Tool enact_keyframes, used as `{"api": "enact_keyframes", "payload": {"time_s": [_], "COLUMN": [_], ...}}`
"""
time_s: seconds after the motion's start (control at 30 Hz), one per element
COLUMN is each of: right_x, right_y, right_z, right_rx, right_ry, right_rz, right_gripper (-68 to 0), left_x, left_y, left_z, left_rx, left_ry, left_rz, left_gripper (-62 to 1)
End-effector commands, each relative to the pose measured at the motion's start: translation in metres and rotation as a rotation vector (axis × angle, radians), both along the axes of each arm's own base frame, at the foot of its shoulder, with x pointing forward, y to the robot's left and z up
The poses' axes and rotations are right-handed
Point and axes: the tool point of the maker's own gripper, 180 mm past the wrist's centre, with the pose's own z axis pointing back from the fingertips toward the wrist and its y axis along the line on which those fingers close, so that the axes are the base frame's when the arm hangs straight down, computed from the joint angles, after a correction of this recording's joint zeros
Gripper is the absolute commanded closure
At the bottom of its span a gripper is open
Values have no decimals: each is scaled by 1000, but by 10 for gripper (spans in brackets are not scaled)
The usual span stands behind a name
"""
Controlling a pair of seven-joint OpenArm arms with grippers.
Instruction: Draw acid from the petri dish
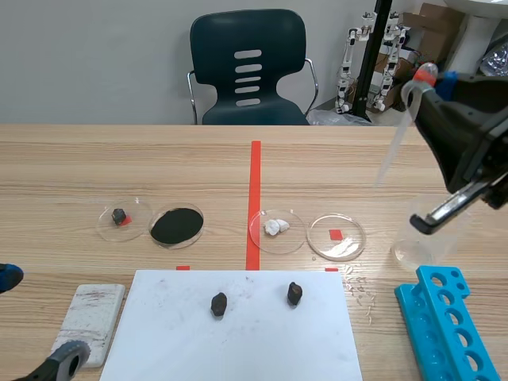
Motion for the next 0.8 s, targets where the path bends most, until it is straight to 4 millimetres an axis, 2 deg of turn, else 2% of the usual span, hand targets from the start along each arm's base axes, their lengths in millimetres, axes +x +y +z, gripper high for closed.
{"api": "enact_keyframes", "payload": {"time_s": [0.0,0.33,0.5,0.77], "right_x": [8,54,70,89], "right_y": [-2,-5,1,-3], "right_z": [-1,-32,-47,-79], "right_rx": [26,56,64,89], "right_ry": [-14,8,35,115], "right_rz": [-20,-96,-95,-133], "right_gripper": [-11,-11,-11,-11], "left_x": [3,3,3,3], "left_y": [-2,-2,-2,-2], "left_z": [6,6,6,6], "left_rx": [-23,-23,-23,-23], "left_ry": [-20,-20,-20,-20], "left_rz": [7,7,7,7], "left_gripper": [-623,-623,-623,-623]}}
